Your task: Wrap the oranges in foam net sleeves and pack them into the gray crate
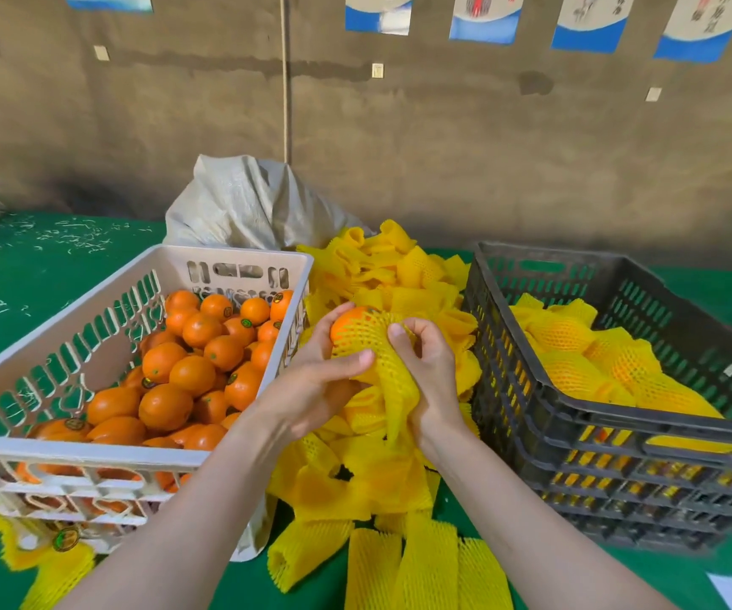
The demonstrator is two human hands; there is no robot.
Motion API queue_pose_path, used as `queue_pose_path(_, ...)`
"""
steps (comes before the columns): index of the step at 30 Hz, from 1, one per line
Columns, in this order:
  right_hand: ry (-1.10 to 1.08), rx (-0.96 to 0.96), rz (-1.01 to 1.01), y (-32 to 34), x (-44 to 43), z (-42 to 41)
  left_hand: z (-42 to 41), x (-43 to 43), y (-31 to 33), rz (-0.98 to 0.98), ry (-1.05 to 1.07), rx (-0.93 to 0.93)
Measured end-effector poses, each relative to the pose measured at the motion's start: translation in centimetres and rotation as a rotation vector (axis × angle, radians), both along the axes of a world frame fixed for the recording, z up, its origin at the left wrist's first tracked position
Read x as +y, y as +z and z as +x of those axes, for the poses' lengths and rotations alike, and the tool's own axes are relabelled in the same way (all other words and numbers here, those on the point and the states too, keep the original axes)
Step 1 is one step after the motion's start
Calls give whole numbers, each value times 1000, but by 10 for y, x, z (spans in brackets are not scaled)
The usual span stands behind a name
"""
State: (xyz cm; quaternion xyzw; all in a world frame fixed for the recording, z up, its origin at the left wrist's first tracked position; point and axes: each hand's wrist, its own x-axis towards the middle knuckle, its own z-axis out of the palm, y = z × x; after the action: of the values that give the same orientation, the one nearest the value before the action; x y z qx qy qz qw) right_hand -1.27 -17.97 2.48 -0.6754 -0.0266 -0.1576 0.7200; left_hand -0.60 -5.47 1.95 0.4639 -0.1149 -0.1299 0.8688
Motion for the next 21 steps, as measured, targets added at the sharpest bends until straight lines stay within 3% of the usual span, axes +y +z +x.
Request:
queue_pose_path(2, -22, 21, 26, -1, -5, -1, 0, -5, -3, 65, 28, -8)
queue_pose_path(5, -109, -93, -183, 1, -17, -4, 1, -9, -6, 153, 62, -25)
queue_pose_path(7, -82, -66, -182, 3, -27, 0, 2, -11, -6, 152, 85, -5)
queue_pose_path(10, 35, 114, -23, 7, -33, 4, 3, -19, -7, 80, 167, 65)
queue_pose_path(11, 29, 135, -57, 6, -32, 4, 2, -23, -8, 36, 184, 74)
queue_pose_path(14, -55, 48, -272, -1, -27, -2, -1, -39, -10, -114, 201, 91)
queue_pose_path(17, -107, -25, -336, -6, -27, -5, -3, -52, -9, -275, 220, 188)
queue_pose_path(21, -73, -79, -409, -11, -26, -11, 3, -59, -18, -188, 311, 325)
